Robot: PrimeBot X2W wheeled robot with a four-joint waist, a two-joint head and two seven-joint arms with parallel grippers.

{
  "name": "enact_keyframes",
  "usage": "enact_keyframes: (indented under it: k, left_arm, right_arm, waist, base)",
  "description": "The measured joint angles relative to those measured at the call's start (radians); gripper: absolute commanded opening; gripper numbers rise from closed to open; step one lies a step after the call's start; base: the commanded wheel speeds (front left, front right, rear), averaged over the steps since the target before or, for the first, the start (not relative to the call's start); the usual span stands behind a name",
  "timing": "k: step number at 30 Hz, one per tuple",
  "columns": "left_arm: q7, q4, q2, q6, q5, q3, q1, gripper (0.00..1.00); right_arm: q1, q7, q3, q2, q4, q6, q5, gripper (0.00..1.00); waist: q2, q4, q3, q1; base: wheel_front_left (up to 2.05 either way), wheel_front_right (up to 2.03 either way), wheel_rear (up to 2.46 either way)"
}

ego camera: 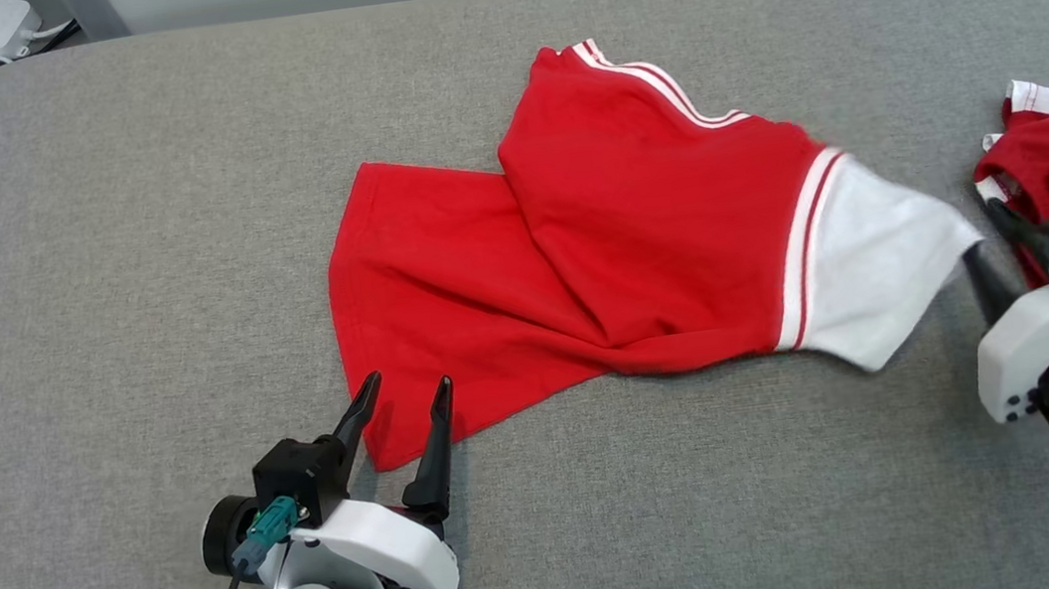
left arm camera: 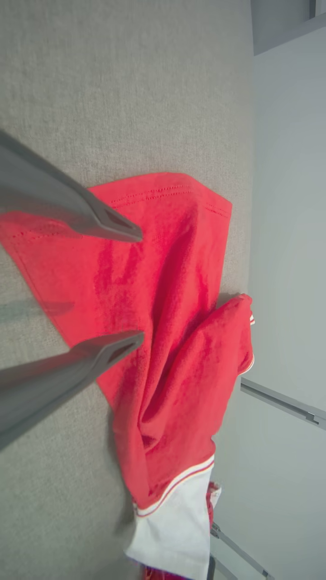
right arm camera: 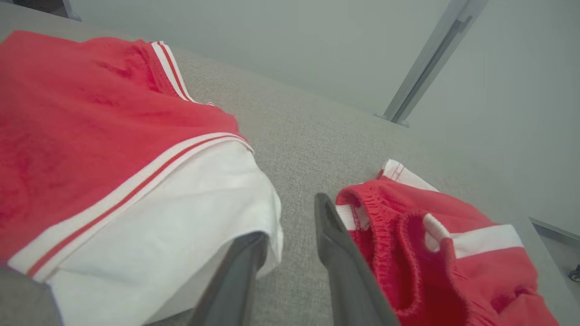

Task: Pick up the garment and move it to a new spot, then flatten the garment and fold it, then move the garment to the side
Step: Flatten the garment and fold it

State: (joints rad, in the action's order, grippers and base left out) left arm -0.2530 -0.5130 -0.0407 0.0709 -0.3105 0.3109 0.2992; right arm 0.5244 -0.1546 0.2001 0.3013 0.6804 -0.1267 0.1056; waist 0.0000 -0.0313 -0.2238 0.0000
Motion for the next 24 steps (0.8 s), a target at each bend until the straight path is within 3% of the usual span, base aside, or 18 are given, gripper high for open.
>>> enact_keyframes:
  k: [5, 10, 19, 24]
  left_arm:
    - [0.0, -0.003, 0.0, 0.0, -0.005, 0.008, 0.0, 1.0]
    - [0.0, -0.007, 0.0, 0.0, -0.004, 0.009, 0.0, 1.0]
    - [0.0, -0.007, 0.0, 0.006, 0.002, 0.01, -0.001, 1.0]
    - [0.0, -0.007, 0.0, 0.009, 0.002, 0.022, 0.0, 1.0]
  right_arm:
    - [-0.089, 0.058, -0.004, 0.013, -0.032, 0.0, 0.039, 1.0]
    - [-0.182, 0.066, -0.097, 0.024, -0.074, 0.0, 0.09, 1.0]
    - [-0.202, 0.041, -0.132, -0.082, -0.152, 0.0, 0.156, 1.0]
    - [-0.155, 0.042, -0.164, -0.09, -0.112, 0.0, 0.17, 1.0]
  waist:
    - [0.0, 0.011, 0.005, 0.0]
    - [0.0, 0.014, 0.01, 0.0]
    - [0.0, 0.017, 0.001, 0.0]
    - [0.0, -0.002, -0.006, 0.0]
  base:
    - [0.0, 0.0, 0.0]
    - [0.0, 0.0, 0.0]
    - [0.0, 0.0, 0.0]
    - [0.0, 0.0, 0.0]
